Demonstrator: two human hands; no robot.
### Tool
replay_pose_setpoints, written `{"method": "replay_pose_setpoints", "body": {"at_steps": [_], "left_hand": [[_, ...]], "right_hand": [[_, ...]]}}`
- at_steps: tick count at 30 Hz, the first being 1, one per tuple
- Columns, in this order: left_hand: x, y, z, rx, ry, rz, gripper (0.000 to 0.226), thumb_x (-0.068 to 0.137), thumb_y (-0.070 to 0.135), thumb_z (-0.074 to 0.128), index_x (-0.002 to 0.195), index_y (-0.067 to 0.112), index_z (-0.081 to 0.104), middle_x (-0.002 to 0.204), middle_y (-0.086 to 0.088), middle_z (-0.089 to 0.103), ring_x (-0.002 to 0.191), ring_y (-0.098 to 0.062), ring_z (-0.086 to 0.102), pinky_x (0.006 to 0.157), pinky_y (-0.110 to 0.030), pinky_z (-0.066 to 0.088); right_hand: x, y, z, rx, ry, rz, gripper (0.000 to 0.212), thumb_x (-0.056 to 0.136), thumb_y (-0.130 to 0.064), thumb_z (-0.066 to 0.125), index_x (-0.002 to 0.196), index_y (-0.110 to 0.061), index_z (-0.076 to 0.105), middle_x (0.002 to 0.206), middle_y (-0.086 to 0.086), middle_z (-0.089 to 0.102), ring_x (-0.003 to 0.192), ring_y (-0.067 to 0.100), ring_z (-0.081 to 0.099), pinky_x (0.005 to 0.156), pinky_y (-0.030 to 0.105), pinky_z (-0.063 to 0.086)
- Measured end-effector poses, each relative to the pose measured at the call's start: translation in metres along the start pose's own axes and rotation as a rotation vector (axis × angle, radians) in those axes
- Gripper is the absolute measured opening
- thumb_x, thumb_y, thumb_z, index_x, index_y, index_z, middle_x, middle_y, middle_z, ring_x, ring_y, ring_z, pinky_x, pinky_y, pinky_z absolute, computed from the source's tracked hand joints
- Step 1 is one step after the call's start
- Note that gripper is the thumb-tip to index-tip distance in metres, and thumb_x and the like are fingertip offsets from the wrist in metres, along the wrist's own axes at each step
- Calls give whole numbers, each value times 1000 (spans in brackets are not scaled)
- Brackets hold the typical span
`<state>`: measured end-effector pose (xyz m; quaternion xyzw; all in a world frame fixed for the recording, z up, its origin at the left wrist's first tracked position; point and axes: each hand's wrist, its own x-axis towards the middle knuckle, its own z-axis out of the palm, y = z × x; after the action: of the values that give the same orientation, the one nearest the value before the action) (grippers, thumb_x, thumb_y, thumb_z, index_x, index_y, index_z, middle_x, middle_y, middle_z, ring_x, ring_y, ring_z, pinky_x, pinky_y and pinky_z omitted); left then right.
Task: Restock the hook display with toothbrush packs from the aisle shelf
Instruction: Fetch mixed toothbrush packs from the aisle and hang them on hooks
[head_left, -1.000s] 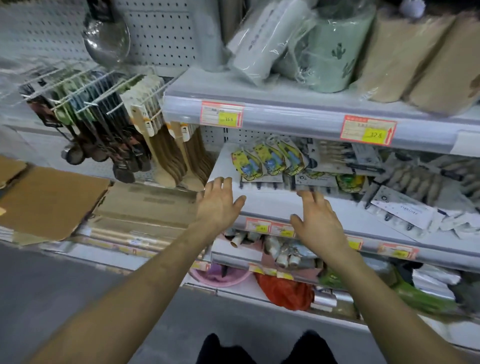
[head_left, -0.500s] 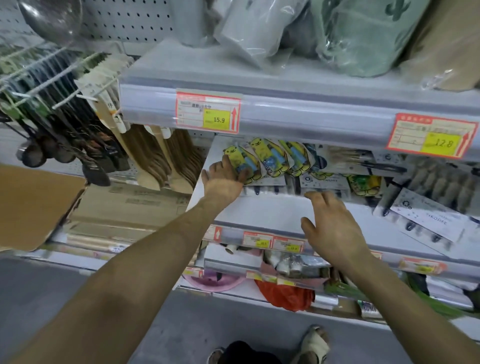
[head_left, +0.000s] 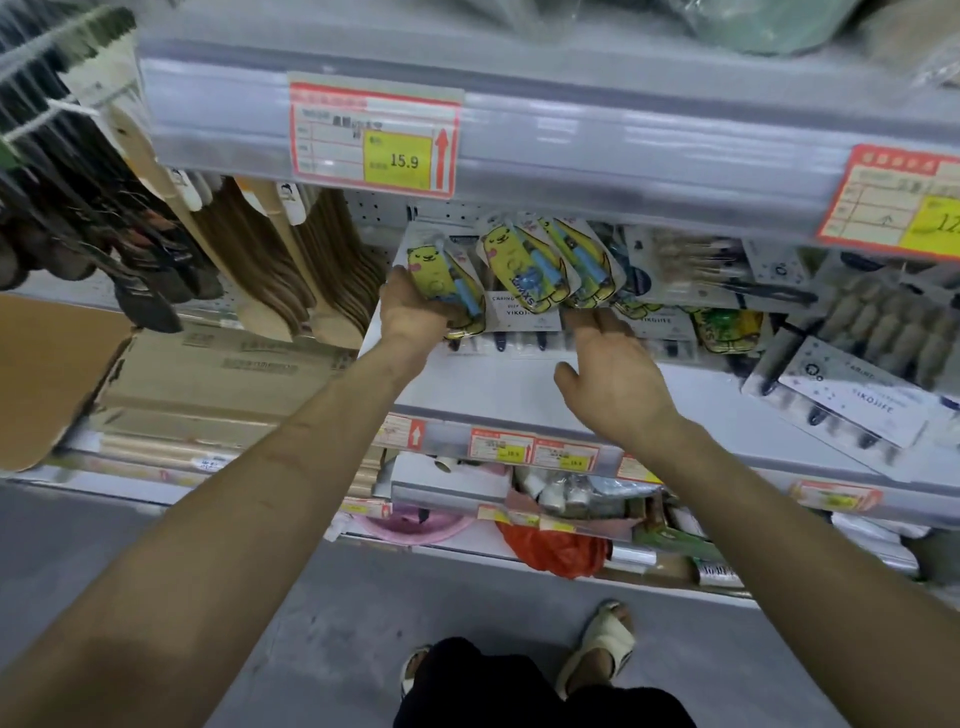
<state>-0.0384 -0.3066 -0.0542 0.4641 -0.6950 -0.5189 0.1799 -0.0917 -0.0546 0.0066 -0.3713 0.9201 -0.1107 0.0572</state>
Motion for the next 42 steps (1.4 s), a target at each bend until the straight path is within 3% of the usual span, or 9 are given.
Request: {"method": "replay_pose_setpoints", "body": {"at_steps": [3, 8, 11, 16, 27, 32, 35, 38, 42], "left_hand": [[-18, 11, -14, -188, -29, -60, 58, 72, -12, 86, 108, 11, 46, 113, -11, 66, 106, -26, 65, 91, -39, 58], [-30, 8, -29, -366, -74, -152, 48, 76, -19, 74, 98, 18, 54, 112, -15, 72, 109, -37, 71, 89, -47, 61], [-39, 8, -35, -399, -130, -174, 45, 79, -20, 71, 106, 14, 57, 115, -22, 73, 106, -43, 73, 91, -63, 59], [-44, -7, -46, -505, -223, -222, 67, 77, -14, 71, 139, 3, 50, 120, -24, 73, 103, -41, 75, 87, -64, 60], [-60, -14, -56, -592, -242, -211, 44, 91, -5, 63, 133, -4, 53, 129, -27, 69, 108, -42, 73, 94, -63, 56], [-61, -8, -54, -602, -259, -218, 36, 98, 0, 61, 132, 6, 53, 123, -21, 73, 108, -39, 74, 93, -58, 58], [-63, -5, -50, -601, -271, -204, 29, 98, 0, 61, 125, 8, 55, 118, -19, 75, 103, -36, 75, 95, -58, 57], [-68, -4, -45, -594, -303, -200, 23, 99, 0, 61, 119, 10, 56, 113, -18, 75, 93, -31, 75, 87, -50, 61], [-75, -6, -38, -559, -359, -194, 17, 99, 2, 61, 112, 11, 56, 104, -16, 74, 82, -27, 75, 74, -41, 61]], "right_hand": [[30, -3, 7, -9, 27, 0, 62, 96, -20, 60, 152, -5, 38, 145, 21, 46, 128, 44, 49, 100, 50, 48], [79, -10, 10, 47, 75, 22, 57, 99, -23, 59, 150, -6, 41, 149, 20, 42, 138, 40, 40, 110, 48, 40], [106, -13, 13, 27, 129, 6, 54, 101, -27, 56, 147, -3, 44, 146, 23, 46, 135, 41, 43, 107, 46, 38], [130, -18, 24, -6, 142, 66, 61, 100, -34, 57, 151, -4, 40, 146, 22, 51, 137, 41, 43, 107, 48, 39], [114, -28, 30, 272, 138, 271, 92, 75, -22, 80, 154, -22, 35, 145, 23, 38, 140, 46, 33, 113, 54, 35], [86, -22, 34, 650, 125, 284, 106, 68, -13, 91, 155, -24, 33, 151, 12, 36, 136, 34, 44, 99, 38, 49], [66, -21, 33, 914, 68, 343, 103, 68, -18, 97, 152, -16, 38, 148, 4, 51, 133, 23, 53, 107, 40, 51], [45, -19, 33, 1172, 93, 384, 72, 73, -1, 92, 133, -16, 56, 125, -4, 70, 118, 17, 67, 101, 33, 55], [20, -12, 33, 1314, 95, 368, 58, 72, 1, 90, 118, -21, 61, 114, 3, 78, 105, 22, 75, 101, 48, 58]]}}
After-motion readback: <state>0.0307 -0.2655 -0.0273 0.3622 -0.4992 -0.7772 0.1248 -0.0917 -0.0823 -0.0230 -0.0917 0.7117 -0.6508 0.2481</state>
